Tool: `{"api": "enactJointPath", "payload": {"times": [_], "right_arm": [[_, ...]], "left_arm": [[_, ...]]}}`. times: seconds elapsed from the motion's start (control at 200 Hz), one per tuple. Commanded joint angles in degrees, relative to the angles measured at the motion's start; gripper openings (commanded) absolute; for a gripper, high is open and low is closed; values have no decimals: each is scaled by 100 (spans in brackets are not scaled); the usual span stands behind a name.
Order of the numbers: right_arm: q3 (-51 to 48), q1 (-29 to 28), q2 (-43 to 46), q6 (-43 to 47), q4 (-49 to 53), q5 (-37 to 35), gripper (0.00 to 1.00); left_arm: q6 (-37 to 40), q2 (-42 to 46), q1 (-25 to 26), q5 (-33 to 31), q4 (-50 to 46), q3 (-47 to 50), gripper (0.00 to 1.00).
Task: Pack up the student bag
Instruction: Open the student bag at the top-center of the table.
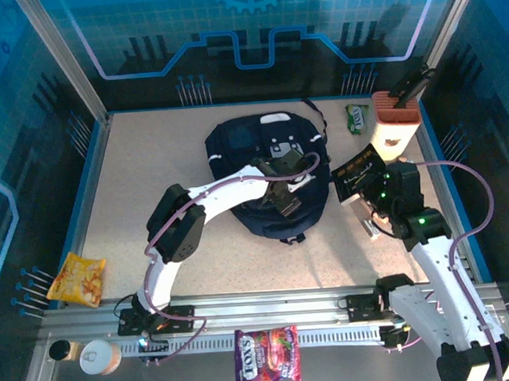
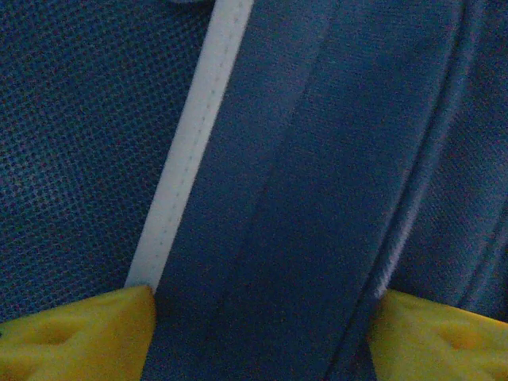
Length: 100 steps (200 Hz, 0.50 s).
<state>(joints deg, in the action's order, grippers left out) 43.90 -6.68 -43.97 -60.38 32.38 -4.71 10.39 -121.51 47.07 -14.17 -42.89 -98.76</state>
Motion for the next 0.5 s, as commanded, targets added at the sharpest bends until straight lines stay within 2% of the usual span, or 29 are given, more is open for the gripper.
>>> {"api": "enactJointPath", "payload": {"times": [0.0,0.095,0.225,0.495], "right_arm": [[57,120,151,-57,-294,-74,3],[49,126,169,-79,-285,-74,3],[82,132,185,-53,-242,-99,3],[153,150,313,33,-24,-258,3]], "left_arm": [[188,-191,12,-548,-164,-412,62],[46,-280,7,-650,-260,-576,45],[-97,-270,12,-519,-327,-690,29],[-251,146,-24,-256,-298,-934,4]]}}
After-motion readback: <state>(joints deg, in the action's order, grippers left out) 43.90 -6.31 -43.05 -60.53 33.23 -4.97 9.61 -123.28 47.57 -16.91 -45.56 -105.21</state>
